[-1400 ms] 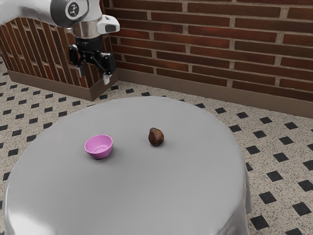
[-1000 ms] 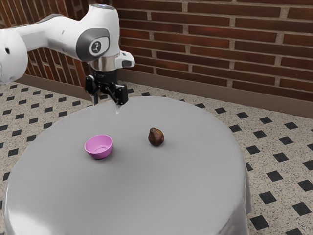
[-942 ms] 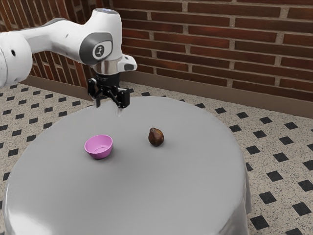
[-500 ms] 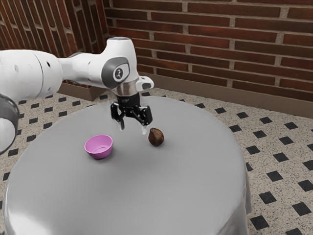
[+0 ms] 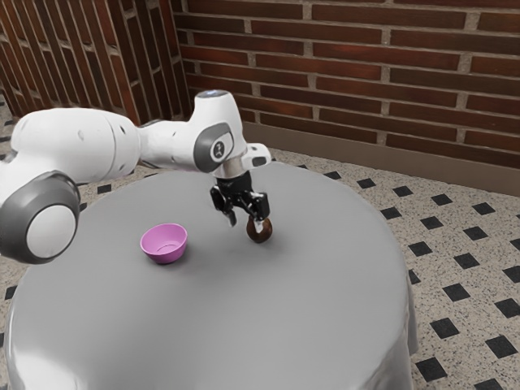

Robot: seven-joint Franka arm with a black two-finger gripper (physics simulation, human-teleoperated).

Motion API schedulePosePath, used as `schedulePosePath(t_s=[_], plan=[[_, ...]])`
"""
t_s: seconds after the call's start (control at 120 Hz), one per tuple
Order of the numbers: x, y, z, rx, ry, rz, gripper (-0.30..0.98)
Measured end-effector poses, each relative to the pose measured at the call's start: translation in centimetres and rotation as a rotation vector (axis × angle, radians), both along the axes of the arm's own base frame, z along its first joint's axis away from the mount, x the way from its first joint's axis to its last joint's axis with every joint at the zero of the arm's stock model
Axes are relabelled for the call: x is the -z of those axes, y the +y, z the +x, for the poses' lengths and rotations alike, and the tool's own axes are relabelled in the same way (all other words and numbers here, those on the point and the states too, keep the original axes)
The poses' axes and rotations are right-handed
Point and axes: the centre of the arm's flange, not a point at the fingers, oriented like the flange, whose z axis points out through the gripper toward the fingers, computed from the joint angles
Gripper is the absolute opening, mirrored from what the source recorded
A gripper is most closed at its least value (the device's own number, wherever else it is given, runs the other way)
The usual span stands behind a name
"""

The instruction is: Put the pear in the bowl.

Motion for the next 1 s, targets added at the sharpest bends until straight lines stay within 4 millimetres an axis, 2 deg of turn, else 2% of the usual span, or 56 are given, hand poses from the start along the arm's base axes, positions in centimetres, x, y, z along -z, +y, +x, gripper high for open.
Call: schedulePosePath(t_s=[0.167, 0.283, 1.0], plan=[[0.8, -0.3, 0.9, 0.025, -0.046, -0.021, 0.47], [1.1, 0.3, 1.3, 0.030, -0.072, -0.026, 0.46], [4.9, 0.7, 3.1, 0.066, -0.196, -0.021, 0.45]])
